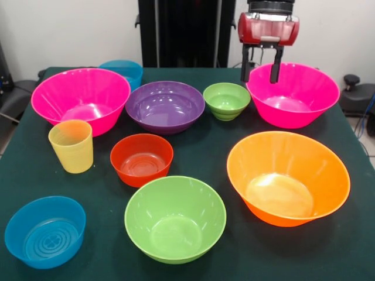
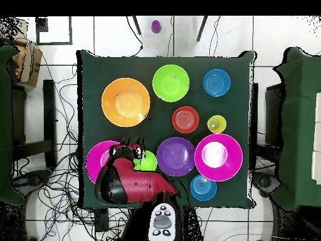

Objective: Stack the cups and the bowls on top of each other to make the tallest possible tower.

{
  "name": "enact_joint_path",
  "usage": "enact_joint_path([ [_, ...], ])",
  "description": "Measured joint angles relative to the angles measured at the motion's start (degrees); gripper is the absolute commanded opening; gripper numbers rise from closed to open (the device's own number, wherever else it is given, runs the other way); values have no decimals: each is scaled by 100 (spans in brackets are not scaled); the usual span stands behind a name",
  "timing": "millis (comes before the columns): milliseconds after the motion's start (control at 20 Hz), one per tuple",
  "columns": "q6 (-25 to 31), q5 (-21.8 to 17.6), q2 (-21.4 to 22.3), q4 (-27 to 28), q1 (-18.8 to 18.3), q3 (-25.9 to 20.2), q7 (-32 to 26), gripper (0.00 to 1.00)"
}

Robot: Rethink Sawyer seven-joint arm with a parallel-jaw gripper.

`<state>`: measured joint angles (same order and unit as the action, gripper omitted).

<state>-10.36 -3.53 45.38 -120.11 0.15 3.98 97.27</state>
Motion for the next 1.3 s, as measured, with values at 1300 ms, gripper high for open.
enact_joint_path([
  [1300,-2,1,635,-1085,380,216,13,100],
])
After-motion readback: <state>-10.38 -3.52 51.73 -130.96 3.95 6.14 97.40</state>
